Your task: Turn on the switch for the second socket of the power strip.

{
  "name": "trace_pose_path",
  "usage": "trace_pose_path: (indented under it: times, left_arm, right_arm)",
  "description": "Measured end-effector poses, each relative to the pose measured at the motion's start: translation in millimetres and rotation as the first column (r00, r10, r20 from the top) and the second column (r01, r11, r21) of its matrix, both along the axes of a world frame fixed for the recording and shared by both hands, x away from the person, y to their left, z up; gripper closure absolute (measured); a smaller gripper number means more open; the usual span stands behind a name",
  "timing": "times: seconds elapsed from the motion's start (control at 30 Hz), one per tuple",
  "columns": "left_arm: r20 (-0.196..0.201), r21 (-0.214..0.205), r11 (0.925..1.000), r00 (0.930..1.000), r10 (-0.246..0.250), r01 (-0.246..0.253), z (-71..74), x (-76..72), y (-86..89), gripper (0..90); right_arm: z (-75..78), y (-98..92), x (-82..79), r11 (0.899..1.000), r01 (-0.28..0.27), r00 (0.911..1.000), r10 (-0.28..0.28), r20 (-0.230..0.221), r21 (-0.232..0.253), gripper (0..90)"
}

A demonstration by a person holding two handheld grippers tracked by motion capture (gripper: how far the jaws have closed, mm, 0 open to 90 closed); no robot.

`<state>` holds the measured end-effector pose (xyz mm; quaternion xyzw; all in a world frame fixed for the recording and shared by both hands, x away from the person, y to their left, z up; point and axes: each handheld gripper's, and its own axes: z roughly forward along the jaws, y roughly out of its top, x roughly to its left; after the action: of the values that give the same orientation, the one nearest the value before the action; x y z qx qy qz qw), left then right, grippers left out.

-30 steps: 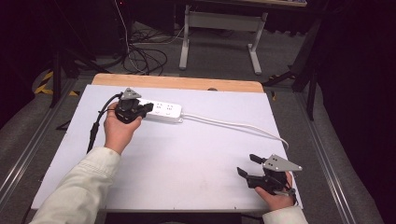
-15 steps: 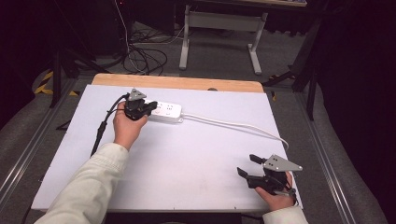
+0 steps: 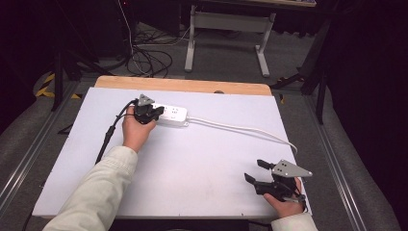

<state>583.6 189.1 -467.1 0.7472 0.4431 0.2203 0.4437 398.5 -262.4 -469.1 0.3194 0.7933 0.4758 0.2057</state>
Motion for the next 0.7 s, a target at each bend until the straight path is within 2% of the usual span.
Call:
trace_pose_path:
  times: [0.03,0.1,0.17,0.3,0.7]
  left_arm:
    - [-0.008,0.012,0.9999,0.9999,0.007,-0.007,-2.0,1.0,0.2,90.0]
    - [-0.005,0.014,0.9998,0.9999,0.01,-0.01,-3.1,2.1,0.7,90.0]
    - [-0.024,0.011,0.9998,0.9996,0.017,-0.016,-6.3,3.6,0.6,90.0]
    - [-0.034,0.014,0.9998,0.9993,0.014,-0.013,-9.0,4.7,-0.4,90.0]
    - [-0.038,0.02,0.9992,0.9987,0.034,-0.033,-9.0,3.9,-3.0,90.0]
  right_arm:
    - [0.1,-0.1,0.0,1.0,-0.002,1.0,0.002,0.003,0.0,28.7]
    - [0.2,-0.3,-0.1,1.0,-0.003,1.0,0.003,0.003,-0.001,28.7]
    - [0.1,-0.1,-0.2,1.0,-0.003,1.0,0.003,0.001,0.001,28.7]
    - [0.1,-0.1,-0.3,1.0,-0.004,1.0,0.004,0.002,0.0,28.6]
    - [0.4,-0.1,-1.0,1.0,-0.004,1.0,0.004,0.004,0.0,28.5]
